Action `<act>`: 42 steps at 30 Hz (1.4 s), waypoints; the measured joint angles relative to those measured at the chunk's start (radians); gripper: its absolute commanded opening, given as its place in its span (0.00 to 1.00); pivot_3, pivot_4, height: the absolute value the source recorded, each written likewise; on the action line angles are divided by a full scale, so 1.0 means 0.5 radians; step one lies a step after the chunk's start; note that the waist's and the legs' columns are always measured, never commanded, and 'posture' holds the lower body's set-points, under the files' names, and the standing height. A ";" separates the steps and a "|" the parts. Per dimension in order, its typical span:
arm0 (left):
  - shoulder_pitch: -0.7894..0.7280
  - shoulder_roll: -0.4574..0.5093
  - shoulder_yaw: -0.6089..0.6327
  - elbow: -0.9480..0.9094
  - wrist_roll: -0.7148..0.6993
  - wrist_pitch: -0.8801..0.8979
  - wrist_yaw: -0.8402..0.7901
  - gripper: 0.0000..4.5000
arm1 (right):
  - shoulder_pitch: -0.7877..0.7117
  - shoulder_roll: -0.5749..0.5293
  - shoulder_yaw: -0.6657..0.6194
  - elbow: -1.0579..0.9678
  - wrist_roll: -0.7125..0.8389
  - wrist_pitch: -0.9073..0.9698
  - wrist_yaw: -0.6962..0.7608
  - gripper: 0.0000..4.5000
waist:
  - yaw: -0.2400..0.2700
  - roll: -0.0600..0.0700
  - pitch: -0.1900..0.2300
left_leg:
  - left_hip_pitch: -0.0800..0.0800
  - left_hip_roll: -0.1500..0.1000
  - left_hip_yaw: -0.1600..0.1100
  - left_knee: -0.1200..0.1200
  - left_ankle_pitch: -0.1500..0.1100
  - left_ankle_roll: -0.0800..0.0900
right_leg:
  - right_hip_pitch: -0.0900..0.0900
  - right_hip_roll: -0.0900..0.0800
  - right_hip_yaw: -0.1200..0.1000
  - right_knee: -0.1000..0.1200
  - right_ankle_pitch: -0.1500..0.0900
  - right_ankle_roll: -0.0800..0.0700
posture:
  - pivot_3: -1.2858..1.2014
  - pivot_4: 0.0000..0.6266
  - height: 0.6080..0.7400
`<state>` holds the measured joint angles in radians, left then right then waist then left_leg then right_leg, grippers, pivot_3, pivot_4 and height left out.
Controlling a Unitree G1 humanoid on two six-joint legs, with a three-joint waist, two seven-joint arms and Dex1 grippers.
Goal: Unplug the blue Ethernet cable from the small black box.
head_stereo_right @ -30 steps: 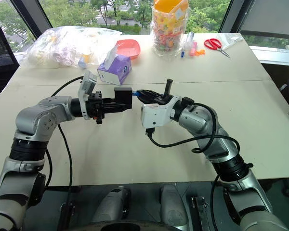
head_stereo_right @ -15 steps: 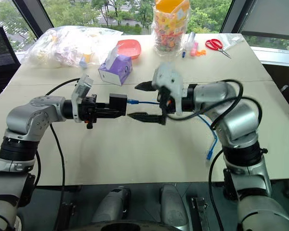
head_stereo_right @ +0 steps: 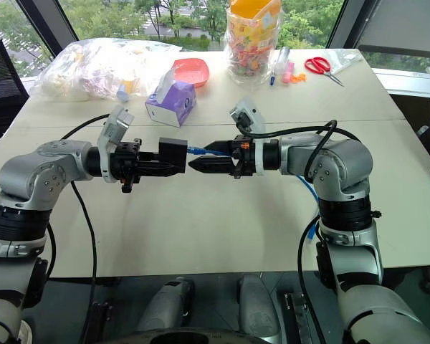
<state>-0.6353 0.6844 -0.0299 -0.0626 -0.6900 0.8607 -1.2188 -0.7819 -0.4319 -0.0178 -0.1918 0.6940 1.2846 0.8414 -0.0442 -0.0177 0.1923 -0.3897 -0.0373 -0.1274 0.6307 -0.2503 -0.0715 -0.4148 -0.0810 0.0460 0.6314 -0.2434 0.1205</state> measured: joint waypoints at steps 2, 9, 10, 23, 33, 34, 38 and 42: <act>0.001 0.000 0.004 -0.002 0.000 0.009 0.002 0.12 | -0.001 0.000 0.001 0.000 0.036 0.025 -0.019 0.82 | 0.000 0.000 0.000 | 0.000 0.000 0.000 0.000 0.000 0.000 | 0.000 0.000 0.000 0.000 0.000 0.000 | 0.52 0.24 1.00; 0.006 0.000 0.008 -0.037 0.000 0.015 0.003 0.12 | -0.020 0.009 -0.004 -0.002 0.146 0.055 -0.089 0.82 | 0.000 0.000 0.000 | 0.000 0.000 0.000 0.000 0.000 0.000 | 0.000 0.000 0.000 0.000 0.000 0.000 | 0.52 0.24 1.00; 0.007 0.000 0.008 -0.037 0.000 0.015 0.003 0.12 | -0.029 0.015 -0.009 -0.002 0.157 0.058 -0.096 0.82 | -0.001 0.000 0.000 | 0.000 0.000 0.000 0.000 0.000 0.000 | 0.000 0.000 0.000 0.000 0.000 0.000 | 0.52 0.24 1.00; 0.040 0.000 0.008 -0.043 0.000 0.017 0.002 0.12 | -0.042 0.002 -0.044 0.008 0.222 0.060 -0.140 0.64 | 0.000 0.000 0.000 | 0.000 0.000 0.000 0.000 0.000 0.000 | 0.000 0.000 0.000 0.000 0.000 0.000 | 0.52 0.24 1.00; 0.044 -0.004 0.016 -0.050 0.001 0.017 0.010 0.12 | -0.024 -0.014 -0.035 -0.034 0.265 0.061 -0.157 0.01 | 0.000 0.000 0.000 | 0.000 0.000 0.000 0.000 0.000 0.000 | 0.000 0.000 0.000 0.000 0.000 0.000 | 0.52 0.24 1.00; 0.045 -0.007 0.016 -0.050 0.001 0.017 0.010 0.12 | -0.024 -0.021 -0.032 -0.040 0.267 0.060 -0.157 0.01 | 0.000 0.000 0.000 | 0.000 0.000 0.000 0.000 0.000 0.000 | 0.000 0.000 0.000 0.000 0.000 0.000 | 0.52 0.24 1.00; 0.045 -0.016 0.016 -0.050 0.001 0.021 0.011 0.12 | -0.024 -0.041 -0.018 -0.042 0.267 0.038 -0.158 0.01 | 0.000 0.000 0.000 | 0.000 0.000 0.000 0.000 0.000 0.000 | 0.000 0.000 0.000 0.000 0.000 0.000 | 0.52 0.24 1.00; 0.049 -0.014 0.017 -0.054 -0.002 0.043 0.009 0.12 | -0.023 -0.057 0.004 -0.037 0.267 0.017 -0.151 0.01 | -0.001 0.000 0.000 | 0.000 0.000 0.000 0.000 0.000 0.000 | 0.000 0.000 0.000 0.000 0.000 0.000 | 0.52 0.24 1.00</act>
<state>-0.6108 0.6774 -0.0215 -0.0897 -0.6910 0.8821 -1.2145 -0.7934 -0.4604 -0.0159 -0.2102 0.8275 1.2932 0.7661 -0.0445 -0.0177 0.1923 -0.3899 -0.0372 -0.1274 0.6306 -0.2503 -0.0715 -0.4149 -0.0809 0.0459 0.6313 -0.2435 0.1205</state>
